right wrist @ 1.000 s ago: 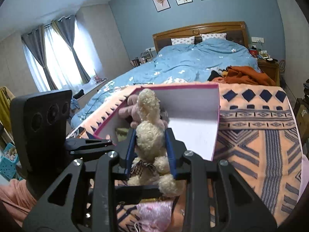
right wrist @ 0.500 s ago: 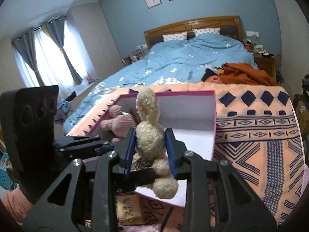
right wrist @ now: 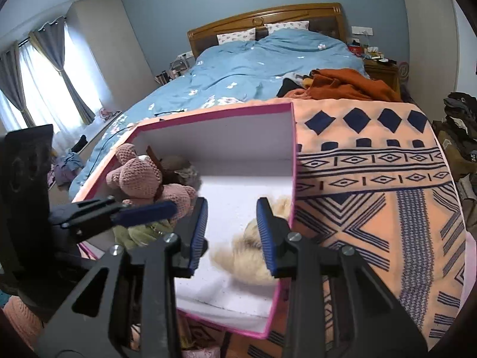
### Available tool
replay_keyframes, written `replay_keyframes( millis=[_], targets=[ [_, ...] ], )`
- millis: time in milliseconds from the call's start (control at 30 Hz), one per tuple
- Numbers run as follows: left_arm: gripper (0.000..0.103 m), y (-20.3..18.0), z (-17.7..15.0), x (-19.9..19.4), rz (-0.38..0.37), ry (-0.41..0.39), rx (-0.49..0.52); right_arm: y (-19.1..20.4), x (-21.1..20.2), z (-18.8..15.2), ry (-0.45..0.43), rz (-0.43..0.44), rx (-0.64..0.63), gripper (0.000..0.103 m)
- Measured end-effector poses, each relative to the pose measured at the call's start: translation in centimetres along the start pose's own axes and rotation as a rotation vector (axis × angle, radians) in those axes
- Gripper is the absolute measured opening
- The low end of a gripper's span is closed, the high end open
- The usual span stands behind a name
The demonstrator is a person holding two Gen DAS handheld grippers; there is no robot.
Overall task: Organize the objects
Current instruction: 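Move the right gripper back toward the pink floral pouch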
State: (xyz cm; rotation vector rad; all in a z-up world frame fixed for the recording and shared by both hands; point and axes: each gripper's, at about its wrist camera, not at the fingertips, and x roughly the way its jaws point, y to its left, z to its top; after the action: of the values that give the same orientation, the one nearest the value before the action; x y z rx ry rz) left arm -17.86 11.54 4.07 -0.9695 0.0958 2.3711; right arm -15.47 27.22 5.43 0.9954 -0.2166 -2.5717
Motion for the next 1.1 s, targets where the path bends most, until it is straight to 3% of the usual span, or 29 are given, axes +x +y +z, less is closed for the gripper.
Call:
replay_keyframes(
  millis=[133, 367, 600, 833, 1100],
  targets=[
    [0.085, -1.4, -1.2, -3.3, 0.027, -0.105, 0.067, 0.5, -2.3, -0.8, -0.05, 0.012, -0.022, 0.042],
    [0.085, -3.0, -4.4, -7.9, 0.002, -0.181, 0.122, 1.3, -7.1, -4.1, -0.083, 0.097, -0.04, 0.05],
    [0.085, -3.2, -8.5, -8.3, -0.05, -0.131, 0.073, 1.8, -9.0, -10.2, 0.027, 0.149, -0.036, 0.051],
    [0.085, -3.3, -12.4, -6.4, -0.075, -0.029, 0.046, 1.7, -8.7, -17.2, 0.173, 0.1, -0.028, 0.051],
    [0.085, -3.8, -14.4, -6.0, -0.062, 0.003, 0.055, 1.9, -8.7, -20.3, 0.189, 0.088, -0.02, 0.051]
  ],
)
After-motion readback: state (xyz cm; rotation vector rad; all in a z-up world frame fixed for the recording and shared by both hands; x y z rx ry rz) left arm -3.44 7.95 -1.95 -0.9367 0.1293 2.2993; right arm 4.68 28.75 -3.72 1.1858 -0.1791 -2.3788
